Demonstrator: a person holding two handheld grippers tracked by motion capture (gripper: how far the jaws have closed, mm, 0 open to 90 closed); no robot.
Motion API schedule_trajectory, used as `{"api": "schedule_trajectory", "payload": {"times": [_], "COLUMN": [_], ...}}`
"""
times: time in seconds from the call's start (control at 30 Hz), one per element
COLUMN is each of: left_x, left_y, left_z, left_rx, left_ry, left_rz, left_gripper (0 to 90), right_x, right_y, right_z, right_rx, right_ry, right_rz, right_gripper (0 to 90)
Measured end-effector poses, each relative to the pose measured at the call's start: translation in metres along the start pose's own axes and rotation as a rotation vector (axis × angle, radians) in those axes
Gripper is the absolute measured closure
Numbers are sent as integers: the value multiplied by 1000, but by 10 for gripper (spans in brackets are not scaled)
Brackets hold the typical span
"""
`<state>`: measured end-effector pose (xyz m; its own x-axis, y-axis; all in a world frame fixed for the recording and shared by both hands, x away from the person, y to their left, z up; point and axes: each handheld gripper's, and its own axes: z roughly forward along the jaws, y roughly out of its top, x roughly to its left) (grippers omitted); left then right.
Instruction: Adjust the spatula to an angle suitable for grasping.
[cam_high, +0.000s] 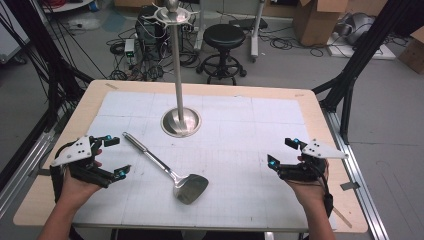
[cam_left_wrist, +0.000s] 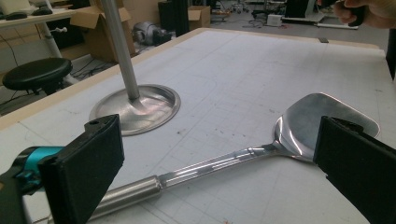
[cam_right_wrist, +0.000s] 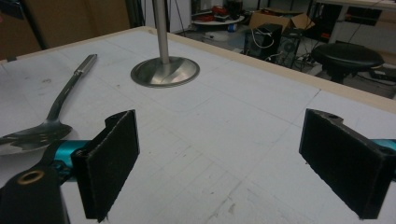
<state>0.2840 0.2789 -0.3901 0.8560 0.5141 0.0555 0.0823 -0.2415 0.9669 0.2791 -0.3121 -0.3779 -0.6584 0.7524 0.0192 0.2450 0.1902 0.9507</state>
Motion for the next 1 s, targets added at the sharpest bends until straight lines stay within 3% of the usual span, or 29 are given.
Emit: {"api": "schedule_trajectory", "payload": {"times": [0.57,0.87,1.0], "left_x": [-2,1,5], "left_y": [0,16,22], "left_z": [7,11,19], "left_rx": [26,12,82], "left_ry": [-21,-38,-34], "left_rz": [12,39,59], "left_gripper": [23,23,23], "right_x": [2,2,1], "right_y": [-3,-2,-2], "right_z": [-1,2,1], "right_rx": [3,4,2], "right_ry": [14,20,24], "right_rz": [3,4,9], "right_gripper": [108,108,107]}}
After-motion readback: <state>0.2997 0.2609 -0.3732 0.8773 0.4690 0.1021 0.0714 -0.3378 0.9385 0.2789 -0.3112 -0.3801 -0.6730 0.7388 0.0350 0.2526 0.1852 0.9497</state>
